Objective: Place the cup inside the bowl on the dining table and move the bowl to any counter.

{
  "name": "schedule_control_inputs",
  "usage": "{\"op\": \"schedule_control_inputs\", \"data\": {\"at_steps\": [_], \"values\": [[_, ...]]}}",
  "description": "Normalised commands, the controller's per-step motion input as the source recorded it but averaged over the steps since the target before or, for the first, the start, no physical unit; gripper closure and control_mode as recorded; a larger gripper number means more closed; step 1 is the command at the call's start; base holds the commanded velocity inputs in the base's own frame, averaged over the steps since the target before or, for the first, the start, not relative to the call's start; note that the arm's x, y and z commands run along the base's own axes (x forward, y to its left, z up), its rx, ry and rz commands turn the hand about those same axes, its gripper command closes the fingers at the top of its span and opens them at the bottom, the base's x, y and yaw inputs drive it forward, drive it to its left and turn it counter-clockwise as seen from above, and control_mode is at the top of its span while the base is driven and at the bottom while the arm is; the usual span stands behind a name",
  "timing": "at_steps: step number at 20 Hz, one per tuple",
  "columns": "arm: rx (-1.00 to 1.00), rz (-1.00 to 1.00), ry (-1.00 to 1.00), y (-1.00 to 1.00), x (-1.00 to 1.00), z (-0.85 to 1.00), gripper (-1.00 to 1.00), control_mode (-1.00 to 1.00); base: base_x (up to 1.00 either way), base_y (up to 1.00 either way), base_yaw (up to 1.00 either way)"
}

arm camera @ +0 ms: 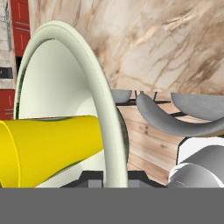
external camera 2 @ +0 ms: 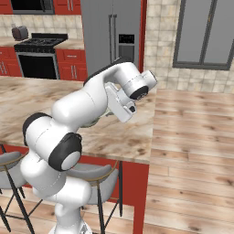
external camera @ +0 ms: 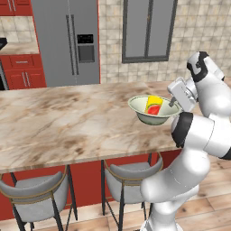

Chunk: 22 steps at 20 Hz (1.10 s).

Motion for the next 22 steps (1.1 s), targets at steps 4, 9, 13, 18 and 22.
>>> {"op": "schedule_control_inputs", "data": {"at_steps": [4,9,13,18,22], "values": [[0.00,0.00,0.00,0.00,0.00,0.00,1.00,1.00,-0.12,0.00,0.00],[0.00,0.00,0.00,0.00,0.00,0.00,1.00,1.00,-0.39,0.09,0.00],[0.00,0.00,0.00,0.00,0.00,0.00,1.00,1.00,-0.46,0.33,0.00],[0.00,0.00,0.00,0.00,0.00,0.00,1.00,1.00,-0.41,0.51,0.00],[0.00,0.00,0.00,0.00,0.00,0.00,1.00,1.00,-0.33,0.70,0.00]]}}
